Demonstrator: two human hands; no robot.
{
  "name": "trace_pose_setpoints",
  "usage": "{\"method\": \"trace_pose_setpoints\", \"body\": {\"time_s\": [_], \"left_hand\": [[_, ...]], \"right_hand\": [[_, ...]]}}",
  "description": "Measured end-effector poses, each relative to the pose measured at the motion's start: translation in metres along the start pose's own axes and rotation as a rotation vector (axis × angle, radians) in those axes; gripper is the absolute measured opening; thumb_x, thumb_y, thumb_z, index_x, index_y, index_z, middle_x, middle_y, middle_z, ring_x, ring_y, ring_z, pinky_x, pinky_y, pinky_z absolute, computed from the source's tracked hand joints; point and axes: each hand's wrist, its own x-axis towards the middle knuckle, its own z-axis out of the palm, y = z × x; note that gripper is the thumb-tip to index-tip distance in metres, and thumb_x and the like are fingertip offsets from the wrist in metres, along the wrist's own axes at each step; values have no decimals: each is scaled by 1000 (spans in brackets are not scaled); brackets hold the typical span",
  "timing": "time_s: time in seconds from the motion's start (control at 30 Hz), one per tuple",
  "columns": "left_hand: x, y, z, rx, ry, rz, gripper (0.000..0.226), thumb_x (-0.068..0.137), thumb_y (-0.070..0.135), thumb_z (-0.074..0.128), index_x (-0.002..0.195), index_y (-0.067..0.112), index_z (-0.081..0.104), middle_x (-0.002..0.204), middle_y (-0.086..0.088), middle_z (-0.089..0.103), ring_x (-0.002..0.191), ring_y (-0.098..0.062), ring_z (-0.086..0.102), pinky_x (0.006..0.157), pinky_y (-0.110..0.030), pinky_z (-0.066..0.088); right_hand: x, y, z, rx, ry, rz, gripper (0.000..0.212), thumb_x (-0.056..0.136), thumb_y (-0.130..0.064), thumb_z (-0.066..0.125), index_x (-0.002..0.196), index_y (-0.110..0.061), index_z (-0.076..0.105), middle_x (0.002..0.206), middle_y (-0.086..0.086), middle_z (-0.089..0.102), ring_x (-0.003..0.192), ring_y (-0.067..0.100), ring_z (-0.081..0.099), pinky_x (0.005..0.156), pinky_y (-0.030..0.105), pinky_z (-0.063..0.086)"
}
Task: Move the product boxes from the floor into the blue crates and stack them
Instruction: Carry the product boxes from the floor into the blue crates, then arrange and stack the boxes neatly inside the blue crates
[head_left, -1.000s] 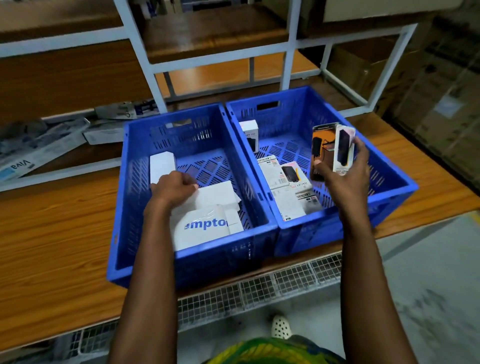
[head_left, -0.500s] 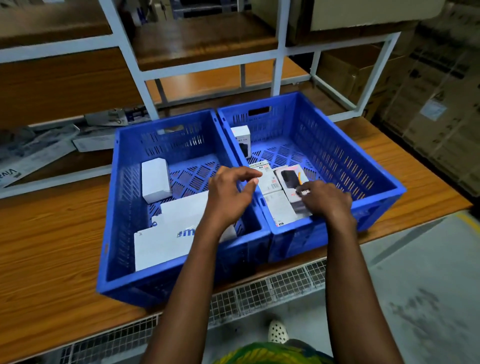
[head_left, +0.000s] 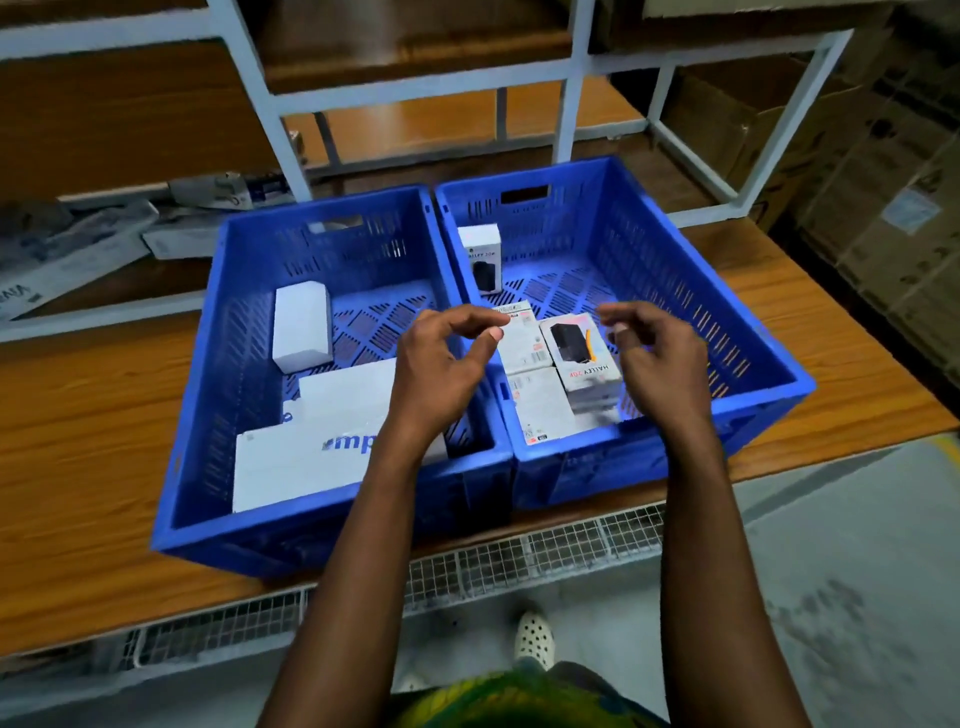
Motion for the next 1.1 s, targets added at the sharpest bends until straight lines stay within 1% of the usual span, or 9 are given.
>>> {"method": "trace_pose_setpoints", "body": {"time_s": [0.13, 0.3, 0.4, 0.5, 0.6, 0.77, 0.87, 0.97, 1.1], "left_hand": [[-17, -6, 1, -12, 97, -89, 15, 93, 21, 70, 102, 30, 78, 96, 16, 75, 96, -13, 66, 75, -23, 44], [-64, -6, -15, 27, 272, -195, 16, 92, 16, 71, 100, 27, 78, 96, 12, 76, 96, -10, 65, 75, -26, 47], [-96, -10, -37, 57, 401, -255, 17, 91, 16, 71, 100, 28, 77, 94, 8, 76, 93, -13, 69, 75, -35, 52], [-135, -8, -67, 106, 528, -302, 17, 91, 19, 70, 101, 32, 76, 92, 9, 77, 94, -19, 71, 76, -46, 53], [-187, 3, -100, 155, 661, -329, 15, 93, 21, 69, 103, 30, 76, 97, 10, 77, 94, -22, 72, 79, -50, 54], [-319, 48, -139, 247, 921, -448, 16, 96, 11, 68, 104, 21, 77, 97, 5, 77, 91, -9, 72, 72, -18, 47], [-427, 84, -143, 336, 1096, -562, 17, 94, 15, 70, 101, 29, 76, 91, 8, 78, 87, -12, 72, 66, -19, 45], [-542, 119, -127, 322, 1295, -705, 14, 92, 15, 70, 101, 24, 77, 87, 6, 78, 83, -15, 71, 60, -21, 43], [-667, 156, -85, 279, 1487, -908, 15, 90, 12, 71, 100, 22, 77, 84, 2, 78, 76, -8, 67, 55, -11, 41]], "right_hand": [[-9, -10, 18, 124, -94, -118, 25, 96, -12, 59, 106, -27, 76, 101, -13, 76, 93, 3, 71, 85, 28, 56], [-27, -34, 55, 256, -331, -214, 24, 98, -14, 61, 105, -33, 73, 99, -15, 76, 91, 1, 70, 75, 24, 54], [-43, -54, 75, 279, -445, -281, 20, 98, -18, 60, 106, -28, 75, 100, -13, 77, 91, 2, 70, 75, 29, 55], [-68, -84, 93, 352, -536, -340, 22, 97, -18, 60, 104, -33, 73, 97, -12, 76, 91, 6, 71, 83, 43, 57], [-107, -122, 109, 416, -663, -419, 22, 96, -21, 59, 103, -38, 72, 95, -15, 77, 91, 5, 72, 83, 47, 57], [-222, -167, 126, 506, -956, -584, 20, 96, -23, 60, 106, -34, 74, 97, -13, 78, 93, 4, 73, 86, 44, 58], [-319, -172, 120, 533, -1163, -687, 20, 96, -23, 60, 107, -31, 74, 99, -13, 77, 91, 3, 72, 84, 33, 58], [-428, -154, 99, 491, -1411, -781, 19, 96, -22, 62, 109, -25, 76, 97, -14, 75, 86, 2, 70, 76, 21, 53], [-559, -101, 77, 289, -1722, -926, 16, 95, -24, 65, 105, -28, 77, 97, -19, 75, 80, -1, 68, 77, 22, 54]]}}
